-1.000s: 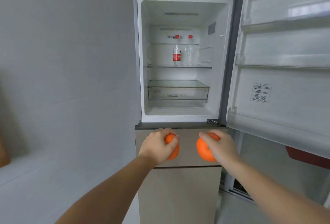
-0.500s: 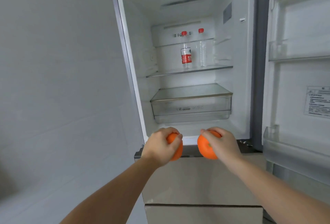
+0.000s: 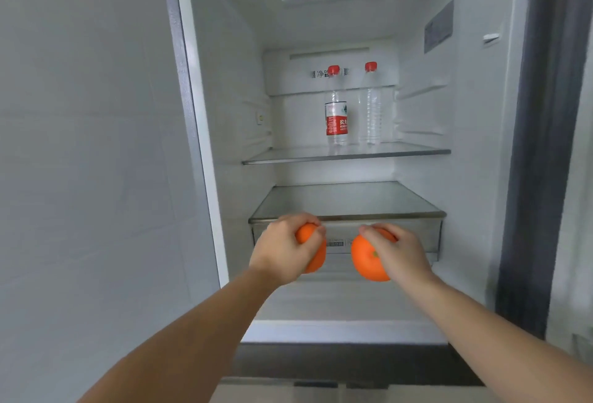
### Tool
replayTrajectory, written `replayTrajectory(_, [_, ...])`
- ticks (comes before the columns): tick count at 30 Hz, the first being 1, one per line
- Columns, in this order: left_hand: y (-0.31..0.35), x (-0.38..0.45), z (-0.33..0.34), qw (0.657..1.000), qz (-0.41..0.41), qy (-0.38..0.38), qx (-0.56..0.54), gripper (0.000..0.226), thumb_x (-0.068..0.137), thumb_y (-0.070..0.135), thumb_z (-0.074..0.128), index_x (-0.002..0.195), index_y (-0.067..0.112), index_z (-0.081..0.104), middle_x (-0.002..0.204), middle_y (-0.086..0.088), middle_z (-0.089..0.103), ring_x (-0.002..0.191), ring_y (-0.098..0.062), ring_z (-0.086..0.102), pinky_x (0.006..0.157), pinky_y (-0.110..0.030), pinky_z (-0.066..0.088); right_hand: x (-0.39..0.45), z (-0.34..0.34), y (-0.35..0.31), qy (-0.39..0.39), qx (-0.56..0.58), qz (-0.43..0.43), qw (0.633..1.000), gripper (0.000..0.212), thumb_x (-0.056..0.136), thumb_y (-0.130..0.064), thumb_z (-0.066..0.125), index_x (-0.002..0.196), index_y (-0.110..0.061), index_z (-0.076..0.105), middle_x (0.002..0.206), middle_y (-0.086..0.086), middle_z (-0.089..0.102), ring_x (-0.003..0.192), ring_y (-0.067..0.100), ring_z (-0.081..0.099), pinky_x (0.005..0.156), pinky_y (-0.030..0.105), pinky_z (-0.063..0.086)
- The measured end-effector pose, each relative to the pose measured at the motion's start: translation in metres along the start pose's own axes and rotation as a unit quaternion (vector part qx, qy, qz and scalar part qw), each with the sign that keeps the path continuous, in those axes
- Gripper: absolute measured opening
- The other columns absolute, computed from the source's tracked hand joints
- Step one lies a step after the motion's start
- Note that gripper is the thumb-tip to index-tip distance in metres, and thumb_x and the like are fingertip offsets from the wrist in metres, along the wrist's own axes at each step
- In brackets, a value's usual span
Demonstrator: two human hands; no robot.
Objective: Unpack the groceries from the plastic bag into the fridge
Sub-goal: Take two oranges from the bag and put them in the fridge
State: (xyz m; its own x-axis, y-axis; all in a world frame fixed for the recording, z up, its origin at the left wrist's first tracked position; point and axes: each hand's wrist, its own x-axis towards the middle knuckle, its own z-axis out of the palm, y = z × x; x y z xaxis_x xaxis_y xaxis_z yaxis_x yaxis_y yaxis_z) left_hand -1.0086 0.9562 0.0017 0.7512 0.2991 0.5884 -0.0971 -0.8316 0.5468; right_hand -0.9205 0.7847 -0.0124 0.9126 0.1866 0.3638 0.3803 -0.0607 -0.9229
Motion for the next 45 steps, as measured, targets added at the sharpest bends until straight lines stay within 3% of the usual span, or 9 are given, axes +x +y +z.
replayTrajectory(9, [-0.002, 0.141, -0.023, 0.986, 0.146, 0.058, -0.062, 0.032, 0.079, 0.055, 0.046, 0.09, 0.035, 0.067, 0.096, 0.011, 0.071, 0.094, -0.011, 0.063, 0.089, -0.031, 0.049, 0.096, 0.045, -0.077, 0.032, 0.0, -0.174, 0.984, 0.005, 0.082, -0.027, 0.07, 0.077, -0.026, 0.07, 0.079, -0.014, 0.068, 0.074, -0.005, 0.059, 0.066, 0.008, 0.041])
replayTrajectory(14, [0.003, 0.192, -0.035, 0.977, 0.188, 0.091, -0.048, 0.034, 0.078, 0.058, 0.043, 0.091, 0.035, 0.066, 0.099, 0.008, 0.07, 0.095, -0.014, 0.063, 0.089, -0.034, 0.049, 0.143, 0.045, -0.111, 0.071, 0.004, -0.25, 0.966, 0.009, 0.082, -0.027, 0.071, 0.074, -0.03, 0.067, 0.08, -0.016, 0.067, 0.075, -0.006, 0.058, 0.063, 0.003, 0.039])
replayTrajectory(22, [-0.005, 0.265, -0.031, 0.991, 0.092, 0.062, 0.068, 0.039, 0.075, 0.06, 0.044, 0.092, 0.032, 0.067, 0.101, 0.006, 0.071, 0.097, -0.022, 0.062, 0.089, -0.037, 0.05, 0.225, 0.056, -0.118, 0.045, -0.075, -0.236, 0.968, 0.022, 0.092, -0.037, 0.055, 0.079, -0.024, 0.066, 0.075, -0.01, 0.062, 0.074, 0.008, 0.056, 0.066, 0.019, 0.039])
replayTrajectory(30, [-0.027, 0.306, -0.026, 0.99, -0.021, 0.013, 0.142, 0.031, 0.083, 0.05, 0.054, 0.099, 0.027, 0.067, 0.101, -0.003, 0.065, 0.092, -0.024, 0.058, 0.08, -0.028, 0.047, 0.281, 0.098, -0.114, -0.053, -0.211, -0.226, 0.95, 0.02, 0.086, -0.033, 0.053, 0.099, -0.021, 0.064, 0.103, -0.001, 0.061, 0.098, 0.02, 0.055, 0.084, 0.031, 0.044])
replayTrajectory(33, [-0.035, 0.315, -0.021, 0.986, -0.044, -0.023, 0.16, 0.048, 0.064, 0.061, 0.043, 0.095, 0.03, 0.064, 0.106, -0.004, 0.066, 0.095, -0.026, 0.06, 0.086, -0.034, 0.051, 0.289, 0.108, -0.107, -0.118, -0.245, -0.214, 0.938, 0.038, 0.075, -0.041, 0.059, 0.107, -0.022, 0.06, 0.113, 0.0, 0.059, 0.103, 0.018, 0.055, 0.088, 0.029, 0.043])
replayTrajectory(35, [-0.039, 0.319, -0.018, 0.984, -0.042, -0.041, 0.167, 0.046, 0.07, 0.059, 0.048, 0.099, 0.028, 0.065, 0.112, -0.006, 0.066, 0.102, -0.027, 0.06, 0.088, -0.035, 0.05, 0.293, 0.111, -0.099, -0.165, -0.294, -0.197, 0.92, 0.05, 0.069, -0.045, 0.054, 0.113, -0.023, 0.058, 0.119, 0.002, 0.056, 0.107, 0.019, 0.055, 0.091, 0.031, 0.045])
replayTrajectory(37, [-0.04, 0.324, -0.018, 0.984, -0.051, -0.061, 0.157, 0.042, 0.078, 0.054, 0.056, 0.108, 0.026, 0.064, 0.12, -0.007, 0.062, 0.106, -0.027, 0.058, 0.09, -0.034, 0.049, 0.294, 0.108, -0.096, -0.21, -0.306, -0.153, 0.916, 0.063, 0.066, -0.045, 0.049, 0.127, -0.029, 0.049, 0.129, 0.002, 0.047, 0.114, 0.022, 0.051, 0.095, 0.035, 0.045])
replayTrajectory(39, [-0.037, 0.329, -0.021, 0.981, -0.072, -0.103, 0.149, 0.06, 0.067, 0.055, 0.055, 0.12, 0.026, 0.057, 0.127, -0.007, 0.055, 0.11, -0.027, 0.055, 0.089, -0.033, 0.047, 0.297, 0.105, -0.1, -0.251, -0.318, -0.113, 0.907, 0.075, 0.068, -0.045, 0.047, 0.141, -0.033, 0.034, 0.137, 0.003, 0.039, 0.122, 0.024, 0.044, 0.099, 0.037, 0.043])
replayTrajectory(45, [-0.04, 0.338, -0.024, 0.97, -0.105, -0.149, 0.162, 0.075, 0.059, 0.046, 0.058, 0.131, 0.033, 0.042, 0.132, -0.004, 0.039, 0.118, -0.031, 0.048, 0.098, -0.042, 0.046, 0.306, 0.11, -0.109, -0.279, -0.414, -0.113, 0.859, 0.072, 0.093, -0.03, 0.05, 0.152, -0.025, 0.01, 0.148, 0.009, 0.033, 0.128, 0.028, 0.043, 0.104, 0.037, 0.042])
